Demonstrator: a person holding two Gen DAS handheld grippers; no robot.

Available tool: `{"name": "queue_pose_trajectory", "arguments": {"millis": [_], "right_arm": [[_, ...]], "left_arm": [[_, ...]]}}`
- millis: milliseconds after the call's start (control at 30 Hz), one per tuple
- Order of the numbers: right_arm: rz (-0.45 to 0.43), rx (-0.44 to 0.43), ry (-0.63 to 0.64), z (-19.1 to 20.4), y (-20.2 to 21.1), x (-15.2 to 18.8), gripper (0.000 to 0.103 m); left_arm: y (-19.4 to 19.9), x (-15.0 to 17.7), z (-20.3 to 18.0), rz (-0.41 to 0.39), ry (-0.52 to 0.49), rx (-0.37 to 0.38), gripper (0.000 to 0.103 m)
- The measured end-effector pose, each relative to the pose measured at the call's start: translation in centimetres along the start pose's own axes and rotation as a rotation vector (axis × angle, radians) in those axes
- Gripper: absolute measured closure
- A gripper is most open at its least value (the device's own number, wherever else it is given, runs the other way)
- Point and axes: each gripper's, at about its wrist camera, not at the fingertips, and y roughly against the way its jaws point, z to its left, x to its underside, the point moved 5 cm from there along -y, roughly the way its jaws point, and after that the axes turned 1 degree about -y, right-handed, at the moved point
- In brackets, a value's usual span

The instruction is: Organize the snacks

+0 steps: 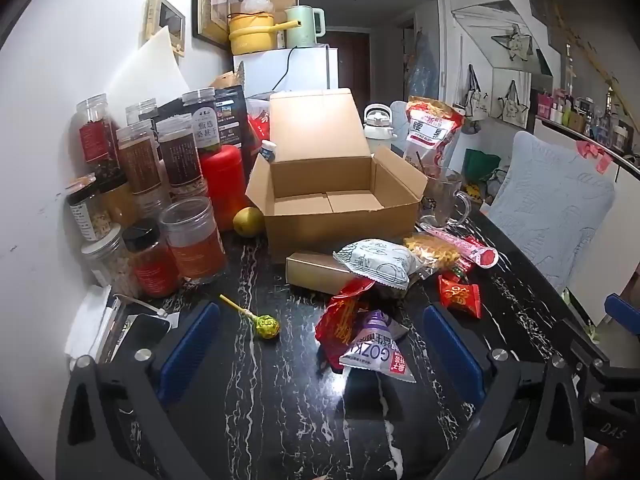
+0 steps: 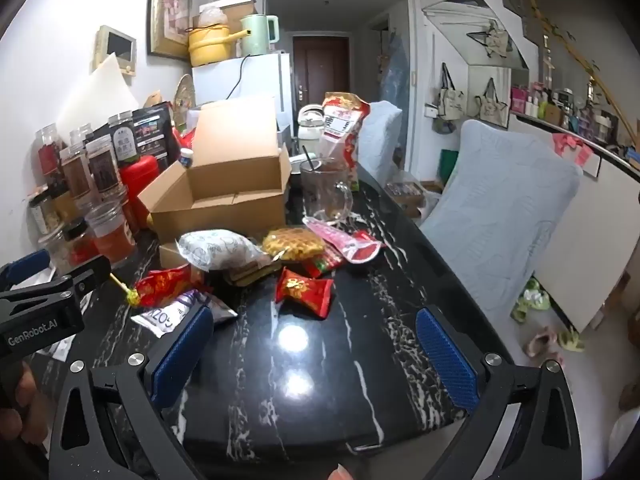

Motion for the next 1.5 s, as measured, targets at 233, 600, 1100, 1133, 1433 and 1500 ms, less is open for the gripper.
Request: {"name": "queue_pose_trajectory", "arguments": {"millis": [233, 600, 1100, 1133, 1433, 1500], "right_arm": [[-0.008, 0.011, 0.009, 0.4, 0.5, -0.2, 0.000], [-0.004, -0.005, -0.003, -0.1, 0.3, -0.1, 0.000], [0.000, -0.016, 0.001, 0.0, 0.2, 0.1, 0.000], [0.002, -0.016, 0.002, 0.0, 0.1, 0.1, 0.000], [0.006, -0.022, 0.011, 0.2, 0.2, 0.3, 0.000], [0.006, -0.022, 0.012, 0.2, 0.2, 0.3, 0.000]], "left_arm": [[0.2, 0.1, 0.0, 0.002, -0.007, -0.012, 0.000], [0.3, 0.3, 0.1, -0.008, -0.015, 0.006, 0.000], [0.8, 0.3, -0.7, -0.010, -0.030, 0.025, 0.000], [0.8, 0.3, -0.7, -0.009, -0.031, 0.026, 0.000], [1.2, 0.2, -0.7, -0.010, -0.029, 0.038, 0.000], [1.1, 0.3, -0.6, -0.007, -0.027, 0.036, 0.000]]}}
